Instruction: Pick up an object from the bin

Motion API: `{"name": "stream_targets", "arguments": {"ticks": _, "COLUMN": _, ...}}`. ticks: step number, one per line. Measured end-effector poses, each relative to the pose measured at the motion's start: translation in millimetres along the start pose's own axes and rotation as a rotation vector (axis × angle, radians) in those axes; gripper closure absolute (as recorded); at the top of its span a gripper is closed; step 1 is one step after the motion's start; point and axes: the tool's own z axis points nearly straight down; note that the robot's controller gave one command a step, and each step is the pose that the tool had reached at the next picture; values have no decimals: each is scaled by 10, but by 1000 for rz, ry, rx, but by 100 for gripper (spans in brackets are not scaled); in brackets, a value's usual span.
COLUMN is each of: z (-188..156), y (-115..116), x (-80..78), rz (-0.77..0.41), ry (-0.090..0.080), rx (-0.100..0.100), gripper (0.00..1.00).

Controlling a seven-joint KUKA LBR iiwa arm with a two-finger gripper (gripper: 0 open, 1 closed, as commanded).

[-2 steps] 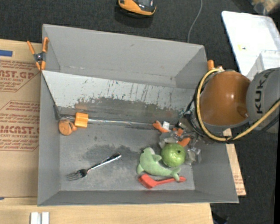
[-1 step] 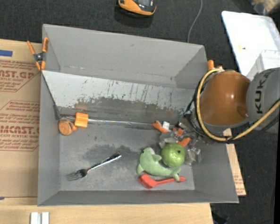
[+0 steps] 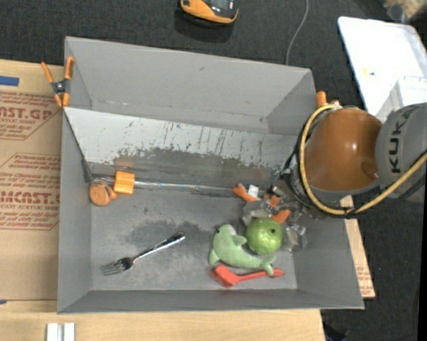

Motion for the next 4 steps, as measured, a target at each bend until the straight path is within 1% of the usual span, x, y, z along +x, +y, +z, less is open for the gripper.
{"name": "stream_targets", "arguments": {"ticks": 4, "z": 0, "y": 0, "x": 0, "rz": 0, "ry": 0, "rx": 0, "gripper": 100}}
